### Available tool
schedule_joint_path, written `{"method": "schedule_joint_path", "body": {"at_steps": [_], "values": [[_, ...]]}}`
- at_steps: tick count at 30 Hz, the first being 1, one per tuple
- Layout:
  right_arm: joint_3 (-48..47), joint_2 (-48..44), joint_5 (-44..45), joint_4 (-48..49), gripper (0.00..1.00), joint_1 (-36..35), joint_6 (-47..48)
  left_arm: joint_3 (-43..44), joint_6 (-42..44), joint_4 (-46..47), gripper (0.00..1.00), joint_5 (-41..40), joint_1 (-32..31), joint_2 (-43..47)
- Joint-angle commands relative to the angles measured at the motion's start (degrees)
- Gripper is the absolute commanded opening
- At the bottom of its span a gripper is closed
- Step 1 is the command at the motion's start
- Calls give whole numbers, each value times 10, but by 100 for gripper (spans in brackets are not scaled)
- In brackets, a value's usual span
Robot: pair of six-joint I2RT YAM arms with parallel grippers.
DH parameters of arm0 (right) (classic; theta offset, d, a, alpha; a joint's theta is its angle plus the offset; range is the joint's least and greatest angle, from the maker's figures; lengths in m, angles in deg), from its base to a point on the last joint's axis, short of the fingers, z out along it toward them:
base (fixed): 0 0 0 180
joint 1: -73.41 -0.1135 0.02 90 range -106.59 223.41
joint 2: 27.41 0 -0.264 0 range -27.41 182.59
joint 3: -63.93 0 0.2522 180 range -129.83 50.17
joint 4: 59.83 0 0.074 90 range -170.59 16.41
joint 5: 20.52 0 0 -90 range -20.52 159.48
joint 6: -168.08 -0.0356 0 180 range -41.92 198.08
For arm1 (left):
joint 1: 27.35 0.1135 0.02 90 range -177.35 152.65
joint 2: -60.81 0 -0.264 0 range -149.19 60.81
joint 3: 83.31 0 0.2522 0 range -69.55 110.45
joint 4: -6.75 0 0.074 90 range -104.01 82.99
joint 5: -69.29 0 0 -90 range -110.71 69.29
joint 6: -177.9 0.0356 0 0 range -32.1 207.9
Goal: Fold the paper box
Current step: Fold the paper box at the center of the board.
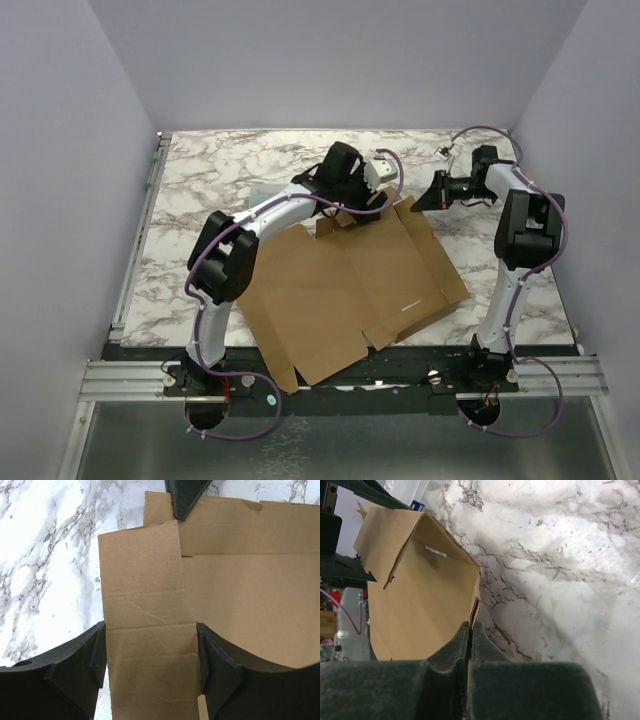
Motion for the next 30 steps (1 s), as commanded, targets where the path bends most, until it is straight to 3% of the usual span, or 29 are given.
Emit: {"method": "schedule_joint_path", "body": {"at_steps": [1, 4, 8, 9, 10, 11, 18, 24, 30], "values": [[35, -37, -3, 25, 0, -1, -31, 25, -17, 13, 26, -13, -3, 1], [37, -52, 14, 37, 2, -8, -70, 32, -33, 13, 26, -10, -4, -6], [24, -58, -15, -2, 30, -19, -72, 38, -54, 12, 26, 0, -3, -11], [25, -61, -22, -8, 48, -20, -69, 38, -56, 11, 26, 2, -3, -12], [27, -63, -29, -16, 91, -21, -64, 38, -57, 11, 26, 2, -3, -12], [30, -66, -32, -21, 99, -22, -60, 36, -57, 11, 26, 0, -3, -11], [70, -93, -44, -28, 100, -23, -17, 31, -57, 10, 26, 4, -1, -13], [96, -119, -32, -77, 100, -23, 90, 37, -84, 10, 25, 37, 15, -15], [184, -200, 10, 24, 100, -23, 80, 50, -129, 13, 25, 111, 30, -21]]}}
